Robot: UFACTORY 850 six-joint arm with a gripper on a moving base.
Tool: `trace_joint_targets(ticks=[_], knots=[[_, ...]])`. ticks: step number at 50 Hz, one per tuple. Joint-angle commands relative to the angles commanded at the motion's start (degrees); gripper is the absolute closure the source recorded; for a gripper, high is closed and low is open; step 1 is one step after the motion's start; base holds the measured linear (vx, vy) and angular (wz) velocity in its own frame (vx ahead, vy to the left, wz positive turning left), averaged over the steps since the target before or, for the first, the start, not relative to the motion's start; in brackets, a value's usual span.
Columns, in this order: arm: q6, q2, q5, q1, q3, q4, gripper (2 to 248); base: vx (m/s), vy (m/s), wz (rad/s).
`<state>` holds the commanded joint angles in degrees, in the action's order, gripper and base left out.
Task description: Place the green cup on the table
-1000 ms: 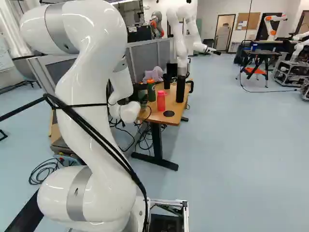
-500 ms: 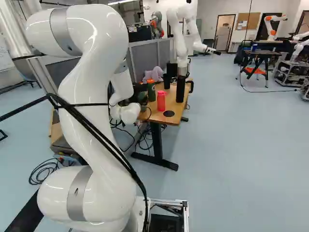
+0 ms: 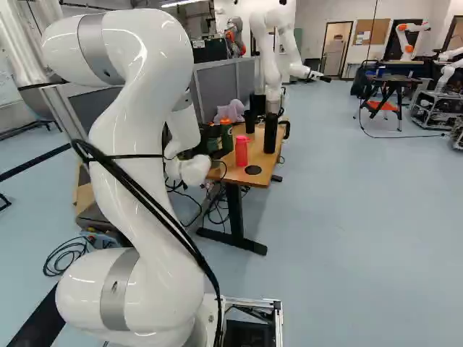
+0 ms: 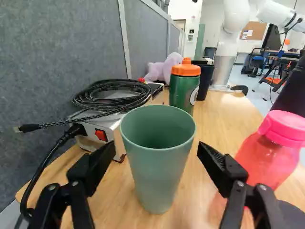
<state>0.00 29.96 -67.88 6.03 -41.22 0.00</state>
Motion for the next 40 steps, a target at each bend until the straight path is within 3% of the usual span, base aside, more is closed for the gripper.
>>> trace_joint_targets(ticks=[3,4,40], knots=[[0.00,-0.08,0.00,0.00,0.02,0.00,20,0.000,0.000,0.000],[0.00,-0.15,0.00,0.00,0.03,0.00,3,0.000,0.000,0.000],[0.00,-9.74,0.00,0.55,7.42,0.00,3,0.000,0.000,0.000]])
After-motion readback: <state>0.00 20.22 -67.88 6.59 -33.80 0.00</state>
